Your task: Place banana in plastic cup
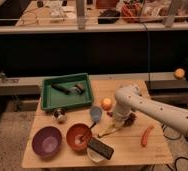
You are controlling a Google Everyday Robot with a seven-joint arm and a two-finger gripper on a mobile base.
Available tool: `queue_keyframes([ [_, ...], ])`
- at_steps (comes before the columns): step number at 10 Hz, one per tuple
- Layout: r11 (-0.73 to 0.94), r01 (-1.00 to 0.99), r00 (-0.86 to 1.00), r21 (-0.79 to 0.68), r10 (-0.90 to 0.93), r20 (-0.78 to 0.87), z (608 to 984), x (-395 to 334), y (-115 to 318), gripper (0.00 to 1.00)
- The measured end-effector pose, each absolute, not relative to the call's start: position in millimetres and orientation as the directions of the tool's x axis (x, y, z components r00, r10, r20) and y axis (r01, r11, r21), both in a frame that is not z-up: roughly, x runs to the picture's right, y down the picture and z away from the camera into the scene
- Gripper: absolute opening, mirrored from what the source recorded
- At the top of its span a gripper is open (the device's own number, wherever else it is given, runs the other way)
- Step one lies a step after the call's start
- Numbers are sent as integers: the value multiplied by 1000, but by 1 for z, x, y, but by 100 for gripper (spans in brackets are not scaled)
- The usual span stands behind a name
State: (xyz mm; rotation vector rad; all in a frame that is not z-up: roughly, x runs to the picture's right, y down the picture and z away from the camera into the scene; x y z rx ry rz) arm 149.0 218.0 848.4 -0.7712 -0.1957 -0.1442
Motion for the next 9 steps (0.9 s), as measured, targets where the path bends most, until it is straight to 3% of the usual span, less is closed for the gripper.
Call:
queue_keyframes([
  [6,753,244,945,-611,-44,323,792,128,184,0],
  [9,780,232,964,-582,-104,246,773,111,166,0],
])
